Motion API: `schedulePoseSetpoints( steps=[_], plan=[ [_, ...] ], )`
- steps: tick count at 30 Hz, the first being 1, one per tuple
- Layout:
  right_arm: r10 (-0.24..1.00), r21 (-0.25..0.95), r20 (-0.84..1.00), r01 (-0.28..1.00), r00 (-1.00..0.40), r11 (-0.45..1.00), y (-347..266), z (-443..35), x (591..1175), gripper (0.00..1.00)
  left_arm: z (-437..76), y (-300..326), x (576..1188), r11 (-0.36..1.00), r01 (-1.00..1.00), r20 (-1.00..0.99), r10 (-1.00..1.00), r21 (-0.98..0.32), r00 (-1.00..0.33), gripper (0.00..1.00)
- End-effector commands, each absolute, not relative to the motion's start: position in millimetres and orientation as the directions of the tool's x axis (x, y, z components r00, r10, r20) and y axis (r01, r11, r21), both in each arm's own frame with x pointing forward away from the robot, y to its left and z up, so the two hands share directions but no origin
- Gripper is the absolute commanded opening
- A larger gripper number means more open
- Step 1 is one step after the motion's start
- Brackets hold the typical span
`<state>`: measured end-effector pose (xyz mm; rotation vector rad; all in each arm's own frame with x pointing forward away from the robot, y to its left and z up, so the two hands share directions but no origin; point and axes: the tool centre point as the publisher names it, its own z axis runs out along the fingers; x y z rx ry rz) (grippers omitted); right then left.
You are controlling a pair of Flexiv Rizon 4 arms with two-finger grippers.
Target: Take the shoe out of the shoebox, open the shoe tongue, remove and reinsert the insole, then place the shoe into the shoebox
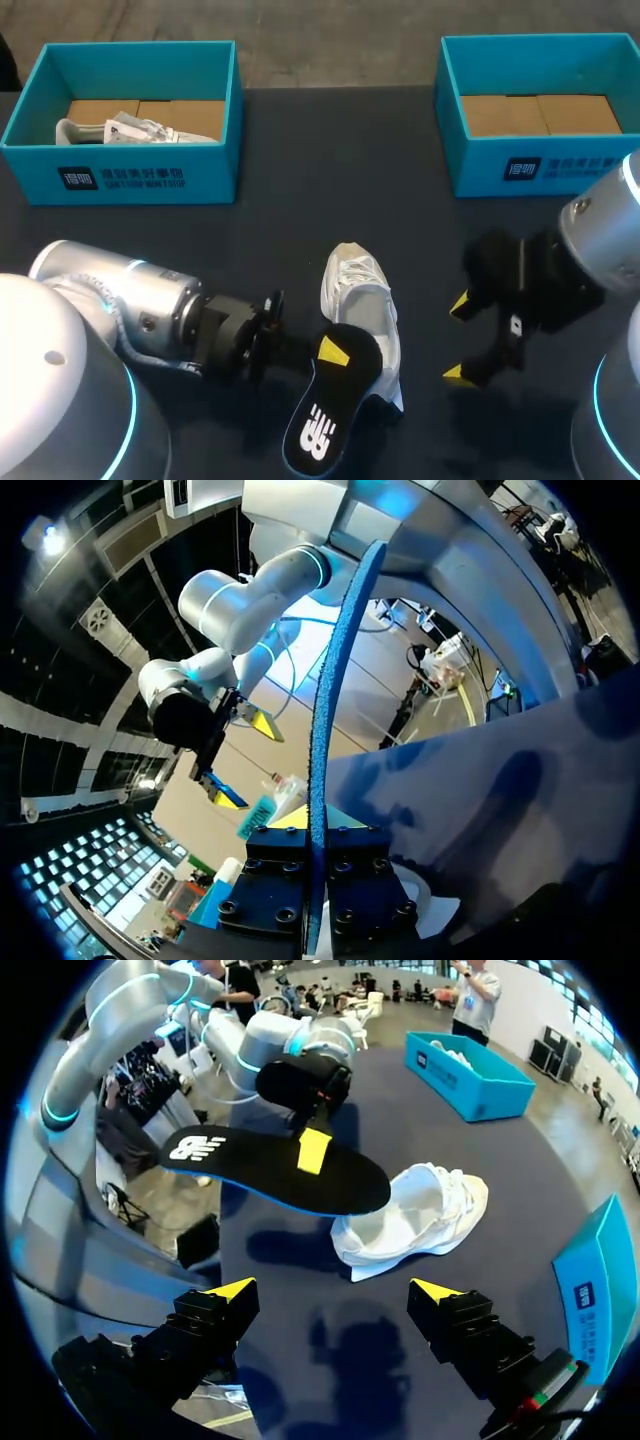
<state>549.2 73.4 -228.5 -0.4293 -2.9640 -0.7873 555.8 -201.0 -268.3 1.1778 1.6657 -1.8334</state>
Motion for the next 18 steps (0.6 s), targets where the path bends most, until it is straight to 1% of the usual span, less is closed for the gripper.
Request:
schedulePoseSetpoints(
  steps=[1, 4, 6, 18],
  plan=[
    [0.266, 0.482, 0.033, 0.249, -0.963, 0.840, 67.2, -232.6, 533.5, 1.00, -270.0, -204.7, 557.6, -0.218, 0.752, -0.780, 0.243, -0.623, -0.576, 0.00],
    [0.263, 0.470, 0.007, 0.235, -0.965, 0.850, 65.7, -237.0, 534.9, 1.00, -271.1, -206.5, 557.2, -0.221, 0.736, -0.767, 0.247, -0.640, -0.593, 0.00],
    [0.285, 0.456, 0.006, 0.256, -0.959, 0.853, 63.5, -241.0, 536.2, 1.00, -271.0, -207.3, 557.5, -0.224, 0.731, -0.763, 0.246, -0.644, -0.597, 0.00],
    [0.285, 0.456, 0.006, 0.256, -0.959, 0.853, 63.5, -241.0, 536.2, 1.00, -269.9, -207.2, 557.9, -0.229, 0.729, -0.763, 0.246, -0.645, -0.598, 0.00]
  ],
)
